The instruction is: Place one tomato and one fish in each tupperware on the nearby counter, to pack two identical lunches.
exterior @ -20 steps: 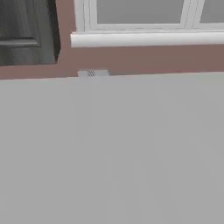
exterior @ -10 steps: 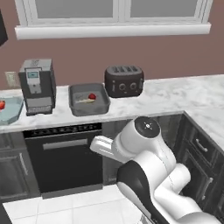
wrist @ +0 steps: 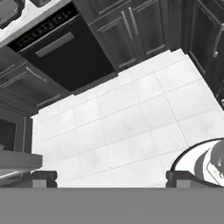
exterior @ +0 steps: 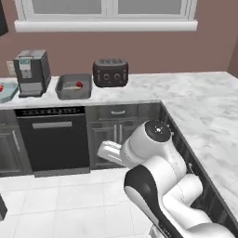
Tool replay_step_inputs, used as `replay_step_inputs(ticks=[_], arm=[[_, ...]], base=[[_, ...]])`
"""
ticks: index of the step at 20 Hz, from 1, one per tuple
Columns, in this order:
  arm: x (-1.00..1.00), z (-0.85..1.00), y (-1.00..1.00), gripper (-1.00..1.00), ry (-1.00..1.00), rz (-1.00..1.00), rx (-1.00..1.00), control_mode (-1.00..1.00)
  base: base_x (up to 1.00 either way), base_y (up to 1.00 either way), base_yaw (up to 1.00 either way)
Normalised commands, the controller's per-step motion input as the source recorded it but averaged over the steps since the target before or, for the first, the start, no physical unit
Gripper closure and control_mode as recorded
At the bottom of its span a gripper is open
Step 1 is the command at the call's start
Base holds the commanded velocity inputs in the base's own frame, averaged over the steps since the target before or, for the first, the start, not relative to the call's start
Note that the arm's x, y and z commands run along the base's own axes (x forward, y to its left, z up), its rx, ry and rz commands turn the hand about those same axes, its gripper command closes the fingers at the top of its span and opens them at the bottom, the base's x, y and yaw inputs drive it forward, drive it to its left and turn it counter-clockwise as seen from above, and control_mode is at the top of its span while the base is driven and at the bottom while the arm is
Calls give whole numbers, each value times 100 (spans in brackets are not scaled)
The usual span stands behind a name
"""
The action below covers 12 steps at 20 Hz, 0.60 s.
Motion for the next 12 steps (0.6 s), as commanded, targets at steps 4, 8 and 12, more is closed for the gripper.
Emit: replay_step_inputs(ticks=[4,8,12], arm=[[0,0,0,-100,0,0,0,100],[0,0,0,-100,0,0,0,100],[0,0,0,-100,0,0,0,100]], base=[[-100,0,25],[-100,4,48],[-47,35,72]])
